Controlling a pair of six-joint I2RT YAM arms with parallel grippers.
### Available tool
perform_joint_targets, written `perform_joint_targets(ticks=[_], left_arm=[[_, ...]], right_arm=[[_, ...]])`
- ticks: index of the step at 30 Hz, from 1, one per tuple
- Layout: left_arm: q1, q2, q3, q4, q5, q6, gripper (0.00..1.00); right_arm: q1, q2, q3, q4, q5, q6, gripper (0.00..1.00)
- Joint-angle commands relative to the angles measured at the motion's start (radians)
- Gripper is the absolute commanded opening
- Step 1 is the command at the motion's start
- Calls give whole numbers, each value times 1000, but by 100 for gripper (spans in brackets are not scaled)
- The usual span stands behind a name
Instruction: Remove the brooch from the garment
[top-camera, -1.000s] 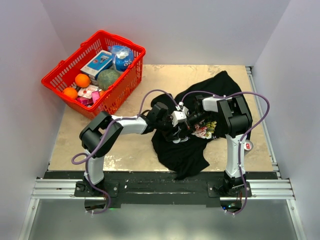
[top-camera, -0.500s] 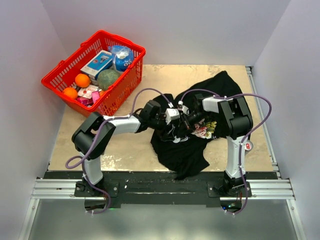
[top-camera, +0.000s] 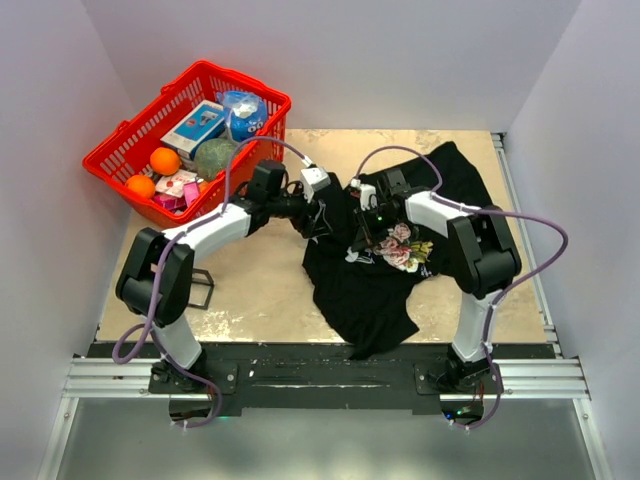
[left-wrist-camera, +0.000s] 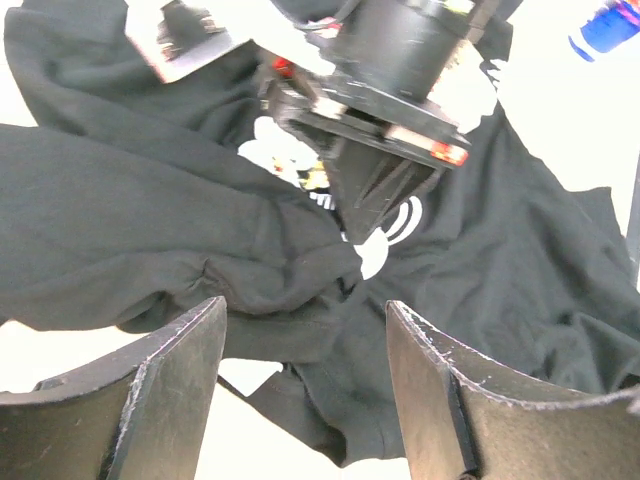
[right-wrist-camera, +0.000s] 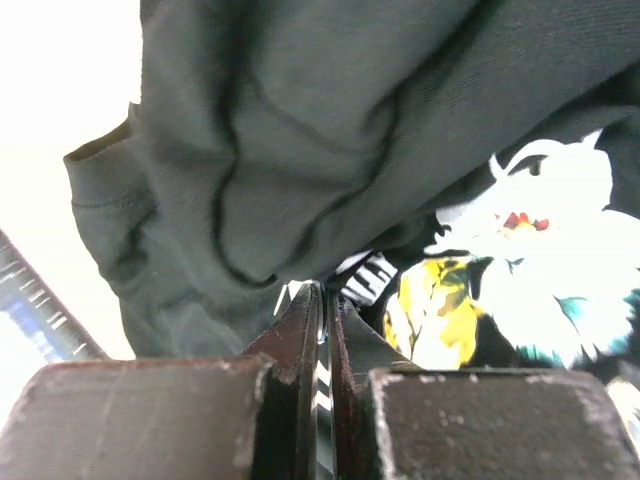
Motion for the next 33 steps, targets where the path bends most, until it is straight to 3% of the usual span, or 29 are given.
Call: perform_joint_targets(ticks=[1, 8, 14, 21, 22, 25, 27, 31, 33], left_arm=[[23, -50, 55, 9, -49, 11, 69], [48, -58, 63, 82, -56, -48, 69], [61, -87, 49, 161, -66, -124, 68], [89, -139, 35, 171, -71, -134, 67], [92, -142, 31, 174, -72, -134, 67], [94, -162, 5, 187, -66, -163, 67], [94, -176, -11, 191, -39, -161, 67], [94, -187, -15, 155, 30, -87, 65], [94, -187, -15, 135, 62, -50, 64]], right_arm=[[36, -134, -28, 192, 228, 14, 0], [137, -238, 20, 195, 498, -40, 0], [212, -329, -74, 293, 770, -8, 0], [212, -243, 1, 378, 873, 49, 0], [200, -231, 30, 376, 852, 43, 0], [133, -191, 165, 352, 598, 25, 0], [96, -183, 194, 299, 351, -50, 0], [57, -215, 218, 196, 61, -158, 0], [47, -249, 204, 182, -7, -215, 0]])
